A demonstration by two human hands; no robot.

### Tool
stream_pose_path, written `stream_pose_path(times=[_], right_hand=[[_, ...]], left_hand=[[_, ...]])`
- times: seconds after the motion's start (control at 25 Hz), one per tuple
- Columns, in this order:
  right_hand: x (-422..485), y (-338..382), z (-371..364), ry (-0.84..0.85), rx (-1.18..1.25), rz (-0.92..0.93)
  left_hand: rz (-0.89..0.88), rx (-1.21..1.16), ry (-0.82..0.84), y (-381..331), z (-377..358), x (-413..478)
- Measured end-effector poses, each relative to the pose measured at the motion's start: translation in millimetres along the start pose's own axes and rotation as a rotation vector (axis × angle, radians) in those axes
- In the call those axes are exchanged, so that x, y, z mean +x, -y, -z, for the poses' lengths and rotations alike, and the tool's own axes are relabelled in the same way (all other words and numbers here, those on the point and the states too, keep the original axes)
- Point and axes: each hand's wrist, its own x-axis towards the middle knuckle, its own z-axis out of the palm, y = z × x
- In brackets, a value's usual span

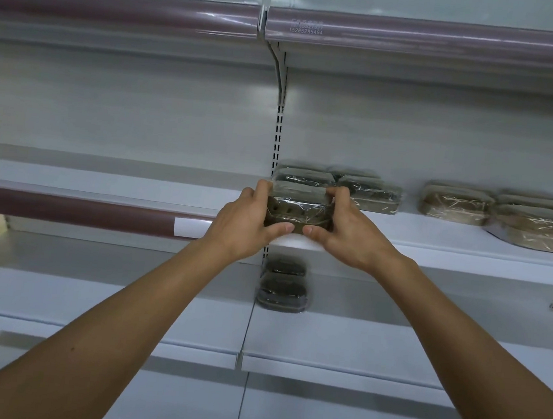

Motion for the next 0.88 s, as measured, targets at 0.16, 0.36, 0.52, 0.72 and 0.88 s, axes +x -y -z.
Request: stream_pose_path(times=[0.16, 0.36, 0.52, 0.72, 0.88], right_hand=[[-32.9, 4.0, 12.5, 0.024, -0.057, 0.040], [-77.3, 9.6, 16.7, -0.001, -0.085, 0.098], [-104.8, 10.0, 1.9, 0.002, -0.110, 0.133], [-124.3, -2.4, -26.6, 0.078, -0.162, 0.128], [-130.3, -21.7, -54.2, 0.144, -0.175, 0.082]], left_hand=[[-0.093, 0.001, -0.067, -11.8, 3.4, -34.2], [-0.175, 0.059, -0.160, -18.5, -0.1, -77.9], [-0.199, 0.102, -0.177, -10.8, -8.2, -106.4], [-0.146, 0.084, -0.086, 0.3, -38.1, -135.4], [-0.076, 0.049, -0.017, 10.8, -67.4, -146.2]])
